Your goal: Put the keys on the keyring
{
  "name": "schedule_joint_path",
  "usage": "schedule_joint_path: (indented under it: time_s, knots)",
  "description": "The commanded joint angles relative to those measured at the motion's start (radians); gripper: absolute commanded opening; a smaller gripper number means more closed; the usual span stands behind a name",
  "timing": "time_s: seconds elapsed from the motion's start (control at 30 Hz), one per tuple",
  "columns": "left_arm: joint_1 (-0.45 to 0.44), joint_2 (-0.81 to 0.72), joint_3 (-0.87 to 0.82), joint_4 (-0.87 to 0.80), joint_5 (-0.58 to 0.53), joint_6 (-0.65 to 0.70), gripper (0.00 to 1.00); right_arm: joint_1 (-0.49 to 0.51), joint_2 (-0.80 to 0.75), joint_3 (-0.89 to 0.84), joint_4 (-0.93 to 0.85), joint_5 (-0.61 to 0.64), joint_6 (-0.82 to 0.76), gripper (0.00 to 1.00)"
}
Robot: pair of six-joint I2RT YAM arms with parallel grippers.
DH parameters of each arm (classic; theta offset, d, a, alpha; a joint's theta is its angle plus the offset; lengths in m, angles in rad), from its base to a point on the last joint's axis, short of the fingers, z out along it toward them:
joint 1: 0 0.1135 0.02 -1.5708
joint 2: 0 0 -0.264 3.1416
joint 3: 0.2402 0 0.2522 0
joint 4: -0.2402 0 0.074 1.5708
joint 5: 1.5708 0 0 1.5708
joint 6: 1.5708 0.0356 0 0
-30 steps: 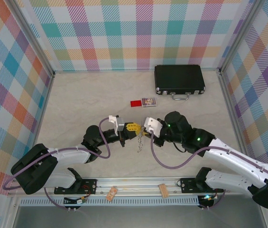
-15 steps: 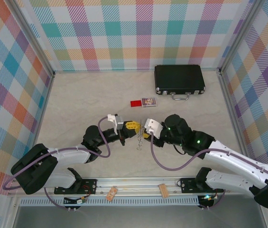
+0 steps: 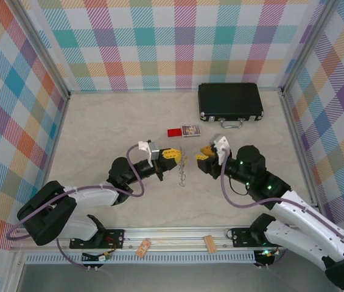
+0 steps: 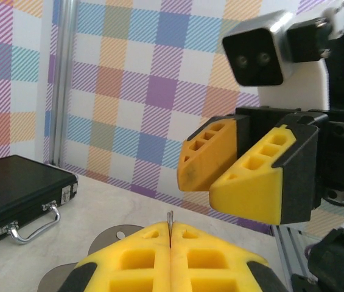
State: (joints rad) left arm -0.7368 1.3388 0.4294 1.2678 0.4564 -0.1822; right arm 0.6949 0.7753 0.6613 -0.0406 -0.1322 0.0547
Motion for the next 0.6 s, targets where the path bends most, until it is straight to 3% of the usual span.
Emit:
schedule_joint_path:
  time_s: [0.0,0.2,0.57]
  knots:
    - [0.005,0.013,0.061,0.073,-0.029,-0.051,0.00,-0.071,0.015,-0.027,0.213,-0.248,0.181,0.37]
    - [0.005,0.025,0.107,0.073,-0.036,-0.079,0.00,-0.159,0.117,-0.019,0.394,-0.428,0.312,0.36]
    - [0.005,0.024,0.126,0.074,-0.039,-0.120,0.00,-0.179,0.213,0.002,0.524,-0.535,0.372,0.33]
